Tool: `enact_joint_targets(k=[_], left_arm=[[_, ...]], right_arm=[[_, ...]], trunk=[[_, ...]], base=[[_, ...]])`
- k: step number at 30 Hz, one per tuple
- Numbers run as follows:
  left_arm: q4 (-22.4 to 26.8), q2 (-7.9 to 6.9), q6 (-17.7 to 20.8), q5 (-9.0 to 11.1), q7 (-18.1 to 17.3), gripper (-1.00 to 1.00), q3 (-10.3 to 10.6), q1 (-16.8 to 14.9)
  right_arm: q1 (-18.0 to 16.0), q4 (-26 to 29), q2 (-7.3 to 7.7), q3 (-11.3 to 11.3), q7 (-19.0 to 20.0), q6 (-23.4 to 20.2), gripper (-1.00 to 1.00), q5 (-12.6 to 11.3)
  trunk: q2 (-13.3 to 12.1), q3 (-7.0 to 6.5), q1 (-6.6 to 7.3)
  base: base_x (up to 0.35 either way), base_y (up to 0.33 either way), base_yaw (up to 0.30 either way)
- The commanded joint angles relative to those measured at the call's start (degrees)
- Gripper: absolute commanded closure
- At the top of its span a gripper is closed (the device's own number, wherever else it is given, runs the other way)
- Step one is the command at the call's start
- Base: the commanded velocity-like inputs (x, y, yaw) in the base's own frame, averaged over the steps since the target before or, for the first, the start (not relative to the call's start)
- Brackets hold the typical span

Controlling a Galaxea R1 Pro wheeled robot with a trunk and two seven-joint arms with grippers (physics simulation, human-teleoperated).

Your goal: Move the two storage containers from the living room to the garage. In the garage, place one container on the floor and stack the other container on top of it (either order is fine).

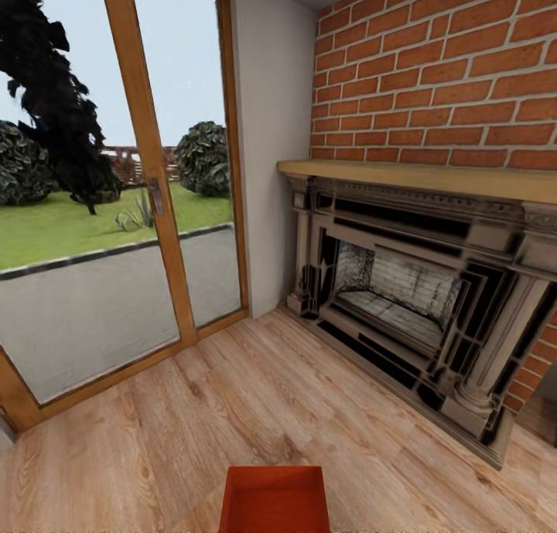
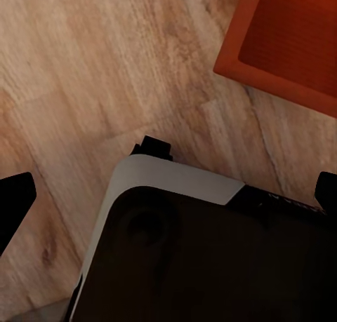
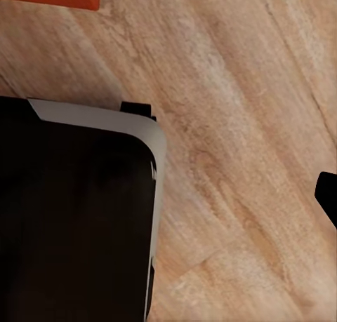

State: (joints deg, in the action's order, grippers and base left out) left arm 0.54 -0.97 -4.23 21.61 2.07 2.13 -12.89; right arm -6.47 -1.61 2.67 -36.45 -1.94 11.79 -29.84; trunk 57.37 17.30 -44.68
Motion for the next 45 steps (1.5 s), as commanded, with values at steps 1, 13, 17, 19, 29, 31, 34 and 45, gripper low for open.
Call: enact_joint_targets(k=[1,13,17,19,29,31,34,45], left_arm=[[-0.02,0.01,-0.11,0.28,0.12,-1.00,0.24,-0.03],[-0.02,0.01,-0.08,0.28,0.12,-1.00,0.31,-0.03],[-0.02,0.01,-0.12,0.28,0.12,-1.00,0.30,-0.03],[-0.02,0.01,-0.13,0.28,0.12,-1.00,0.29,-0.03],[-0.02,0.01,-0.10,0.28,0.12,-1.00,0.30,-0.03],[-0.02,0.01,-0.11,0.28,0.12,-1.00,0.29,-0.03],[-0.02,0.01,-0.12,0.28,0.12,-1.00,0.32,-0.03],[-0.03,0.01,-0.10,0.28,0.12,-1.00,0.30,-0.03]], right_arm=[[-0.09,-0.14,-0.03,-0.49,-0.01,0.26,-1.00,-0.40],[-0.08,-0.14,-0.03,-0.61,0.00,0.25,-1.00,-0.39],[-0.06,-0.14,-0.03,-0.57,0.02,0.21,-1.00,-0.39],[-0.07,-0.14,-0.03,-0.51,0.08,0.18,-1.00,-0.39],[-0.04,-0.14,-0.03,-0.47,0.26,0.03,-1.00,-0.46],[-0.05,-0.14,-0.03,-0.47,0.26,0.01,-1.00,-0.47],[-0.04,-0.14,0.04,-0.40,0.68,-0.06,-1.00,-0.53],[-0.07,-0.14,0.06,-0.38,0.84,0.19,-1.00,-0.58]], trunk=[[0.05,0.16,0.00],[0.05,1.26,0.00],[0.05,1.63,0.00],[0.05,1.81,0.00],[0.05,2.73,0.00],[0.05,2.92,0.00],[0.05,3.19,0.00],[0.05,4.20,0.00]], base=[[0.000,0.000,0.000],[0.000,0.000,0.000],[0.000,0.000,0.000],[0.000,0.000,0.000],[0.000,0.000,0.000],[0.000,0.000,0.000],[0.000,0.000,0.000],[0.000,0.000,0.000]])
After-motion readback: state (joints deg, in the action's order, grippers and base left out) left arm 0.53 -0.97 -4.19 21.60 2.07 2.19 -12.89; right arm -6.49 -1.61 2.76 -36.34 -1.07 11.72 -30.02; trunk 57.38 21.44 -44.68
